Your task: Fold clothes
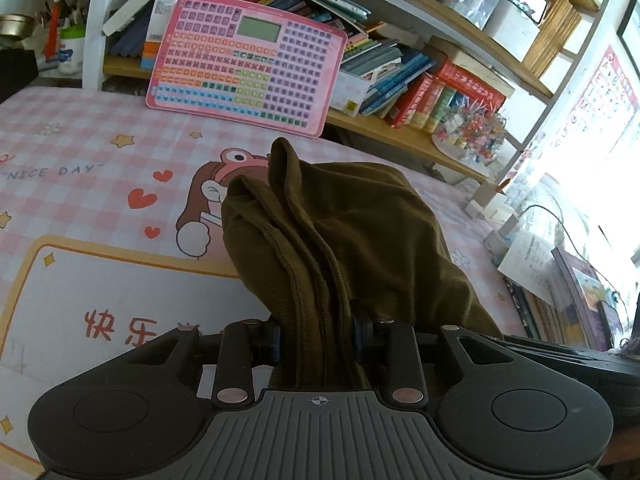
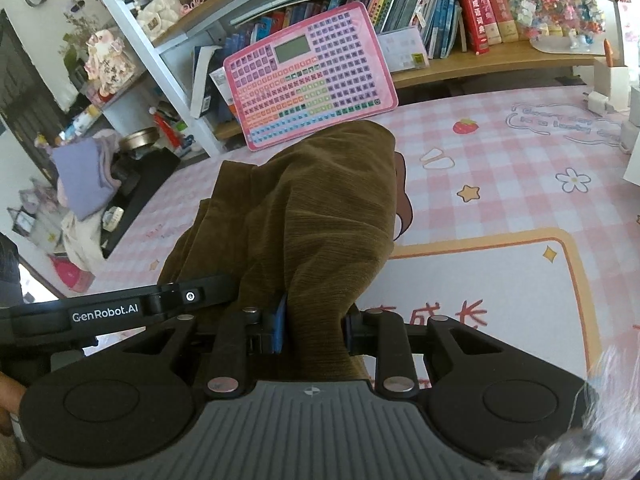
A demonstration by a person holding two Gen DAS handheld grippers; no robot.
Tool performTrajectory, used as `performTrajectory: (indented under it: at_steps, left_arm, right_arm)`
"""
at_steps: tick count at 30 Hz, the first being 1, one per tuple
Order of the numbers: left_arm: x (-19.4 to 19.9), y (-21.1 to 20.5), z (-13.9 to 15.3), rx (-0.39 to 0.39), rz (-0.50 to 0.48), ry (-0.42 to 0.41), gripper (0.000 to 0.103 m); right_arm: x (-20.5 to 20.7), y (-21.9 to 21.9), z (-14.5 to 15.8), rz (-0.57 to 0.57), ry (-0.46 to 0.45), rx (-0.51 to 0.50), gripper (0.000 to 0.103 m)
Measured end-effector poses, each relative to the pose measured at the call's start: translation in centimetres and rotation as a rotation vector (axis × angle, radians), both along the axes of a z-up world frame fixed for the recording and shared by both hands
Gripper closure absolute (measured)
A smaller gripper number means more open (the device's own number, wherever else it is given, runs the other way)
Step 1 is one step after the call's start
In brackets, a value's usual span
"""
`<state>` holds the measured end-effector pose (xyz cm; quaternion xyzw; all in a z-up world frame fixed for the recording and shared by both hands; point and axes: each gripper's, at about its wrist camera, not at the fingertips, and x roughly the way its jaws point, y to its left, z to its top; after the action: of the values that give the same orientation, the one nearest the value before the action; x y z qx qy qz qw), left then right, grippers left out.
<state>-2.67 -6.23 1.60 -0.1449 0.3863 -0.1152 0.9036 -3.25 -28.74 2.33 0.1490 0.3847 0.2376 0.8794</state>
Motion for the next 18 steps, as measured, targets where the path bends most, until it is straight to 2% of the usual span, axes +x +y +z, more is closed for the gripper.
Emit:
performTrajectory:
  at_steps: [11,18]
  left_arm:
    - [1.8,-3.3,1.3,0.064,-0.006,-0.015,0.074]
    - [4.0,-2.9,2.1,0.095,-0.014,-0.044,0.074]
  right_arm:
    - [1.6,-3.5,-0.4,-0.015,-0.012,0.077,0.079]
    - [3.8,-3.3,0.0,-0.027,-0.023,0.098,0.079]
